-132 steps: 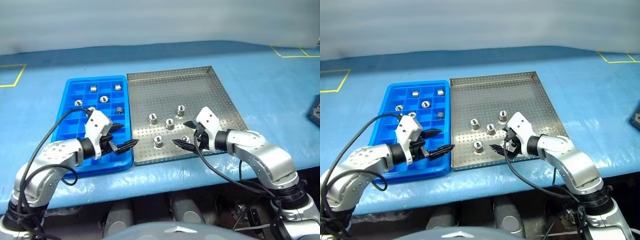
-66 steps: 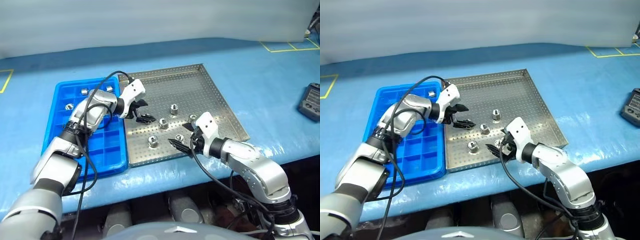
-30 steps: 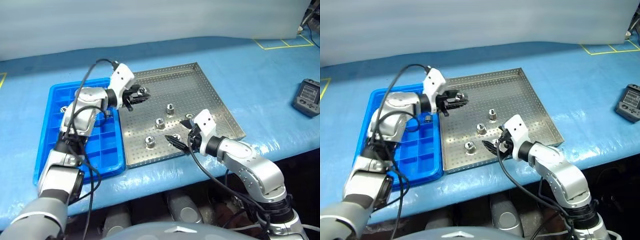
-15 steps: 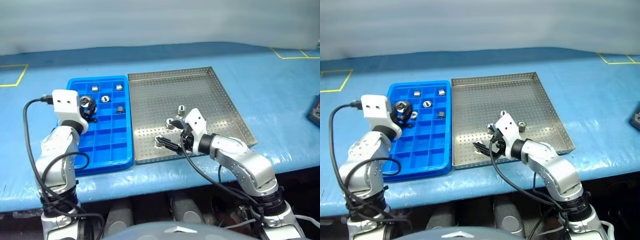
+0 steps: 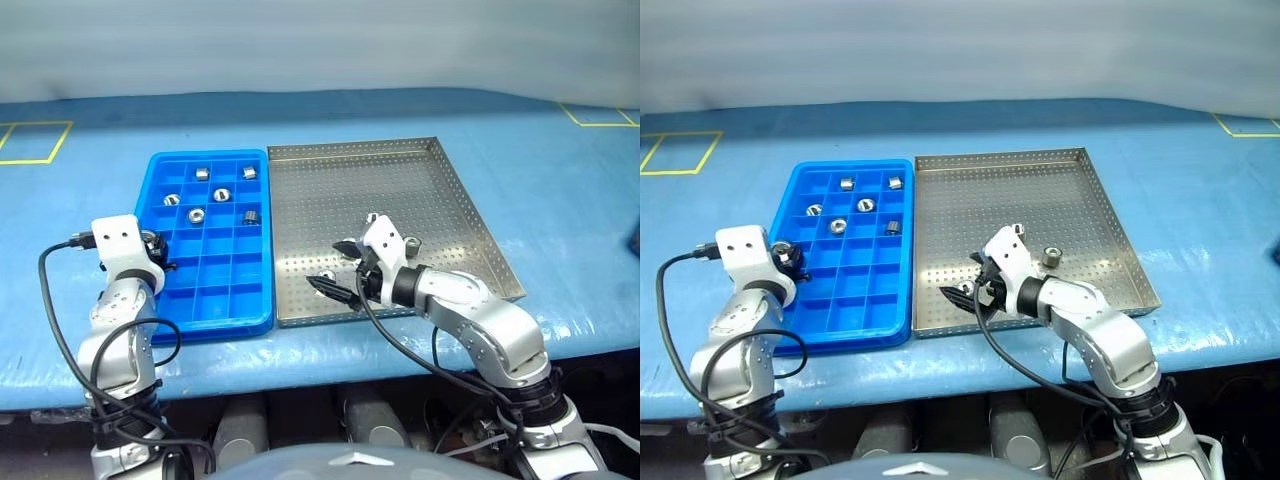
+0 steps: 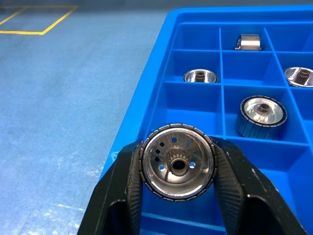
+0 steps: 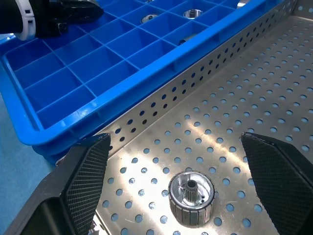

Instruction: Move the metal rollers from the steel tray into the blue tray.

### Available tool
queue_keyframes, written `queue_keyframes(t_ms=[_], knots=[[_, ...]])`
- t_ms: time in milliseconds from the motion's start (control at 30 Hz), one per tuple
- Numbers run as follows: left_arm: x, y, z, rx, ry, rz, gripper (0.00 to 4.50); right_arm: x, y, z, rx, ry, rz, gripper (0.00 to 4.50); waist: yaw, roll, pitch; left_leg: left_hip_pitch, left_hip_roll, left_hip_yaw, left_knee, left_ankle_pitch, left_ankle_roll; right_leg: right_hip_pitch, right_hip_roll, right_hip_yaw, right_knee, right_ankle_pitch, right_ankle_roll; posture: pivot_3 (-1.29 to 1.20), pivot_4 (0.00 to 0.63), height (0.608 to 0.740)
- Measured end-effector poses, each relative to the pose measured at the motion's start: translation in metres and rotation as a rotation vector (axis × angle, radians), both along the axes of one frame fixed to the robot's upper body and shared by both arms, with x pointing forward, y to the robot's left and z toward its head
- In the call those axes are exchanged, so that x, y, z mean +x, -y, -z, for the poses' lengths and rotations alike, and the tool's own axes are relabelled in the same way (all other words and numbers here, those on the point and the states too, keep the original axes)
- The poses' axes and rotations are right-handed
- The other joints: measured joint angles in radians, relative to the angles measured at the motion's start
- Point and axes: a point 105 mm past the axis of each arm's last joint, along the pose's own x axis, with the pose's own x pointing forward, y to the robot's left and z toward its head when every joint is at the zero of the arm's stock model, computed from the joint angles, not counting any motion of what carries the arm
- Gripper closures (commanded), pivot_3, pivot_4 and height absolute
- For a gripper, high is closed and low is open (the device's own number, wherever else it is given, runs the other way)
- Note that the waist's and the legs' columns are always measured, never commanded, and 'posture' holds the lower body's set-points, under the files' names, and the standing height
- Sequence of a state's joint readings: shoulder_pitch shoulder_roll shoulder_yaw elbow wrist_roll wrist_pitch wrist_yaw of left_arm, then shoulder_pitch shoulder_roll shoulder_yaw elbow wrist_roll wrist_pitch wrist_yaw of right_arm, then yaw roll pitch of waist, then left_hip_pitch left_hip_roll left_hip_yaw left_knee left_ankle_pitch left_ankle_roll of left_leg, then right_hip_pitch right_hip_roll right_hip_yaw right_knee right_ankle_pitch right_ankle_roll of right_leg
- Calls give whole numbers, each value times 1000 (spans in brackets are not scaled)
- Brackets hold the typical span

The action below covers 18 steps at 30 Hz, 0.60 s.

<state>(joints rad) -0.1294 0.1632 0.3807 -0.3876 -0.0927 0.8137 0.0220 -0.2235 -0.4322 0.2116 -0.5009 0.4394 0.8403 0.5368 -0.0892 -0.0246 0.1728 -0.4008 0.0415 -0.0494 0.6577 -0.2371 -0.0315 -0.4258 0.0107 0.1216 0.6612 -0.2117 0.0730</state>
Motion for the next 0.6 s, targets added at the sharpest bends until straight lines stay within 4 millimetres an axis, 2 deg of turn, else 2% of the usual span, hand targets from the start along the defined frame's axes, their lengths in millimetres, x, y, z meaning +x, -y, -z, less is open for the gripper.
queue_keyframes(t_ms=[33, 133, 233, 267, 367, 500, 600], knots=[[0, 0, 0, -7, 2, 2, 2086, -1, 1, 1, 1, -2, 4, 0, -2, 0, 0, 0, 0, 0, 0, 0, 0, 0, 0, 0, 0, 0, 0, -80, 150, 740], [6, 7, -6, -33, 27, 40, 1193, -2, 1, -2, 3, 9, 11, 0, -6, 0, 0, 0, 0, 0, 0, 0, 0, 0, 0, 0, 0, 0, 0, -90, 150, 740], [16, 27, -18, -47, 70, 153, 192, -2, 4, -2, 7, 7, 24, 0, -8, 0, 0, 0, 0, 0, 0, 0, 0, 0, 0, 0, 0, 0, 0, -98, 150, 740], [19, 33, -24, -57, 89, 185, 18, -2, 5, -2, 5, 5, 28, 0, -9, 0, 0, 0, 0, 0, 0, 0, 0, 0, 0, 0, 0, 0, 0, -98, 150, 740], [29, 57, -47, -99, 163, 322, 18, -5, 10, 1, -4, -6, 42, 0, -12, 0, 0, -1, 0, 0, 0, 0, 0, 0, 0, 0, -1, 0, 0, -107, 150, 740], [38, 108, -77, -107, 211, 639, 18, -4, 24, 3, -28, -4, 99, 0, -19, 0, 0, -1, -1, 0, 0, 0, 0, 0, 0, 0, -1, 0, 0, -132, 150, 740], [39, 146, -89, -151, 219, 856, 18, -4, 33, 6, -56, -6, 129, 0, -35, 0, 0, -1, -1, 1, 0, 0, 0, 0, -1, 1, -1, 0, 0, -161, 150, 740]])
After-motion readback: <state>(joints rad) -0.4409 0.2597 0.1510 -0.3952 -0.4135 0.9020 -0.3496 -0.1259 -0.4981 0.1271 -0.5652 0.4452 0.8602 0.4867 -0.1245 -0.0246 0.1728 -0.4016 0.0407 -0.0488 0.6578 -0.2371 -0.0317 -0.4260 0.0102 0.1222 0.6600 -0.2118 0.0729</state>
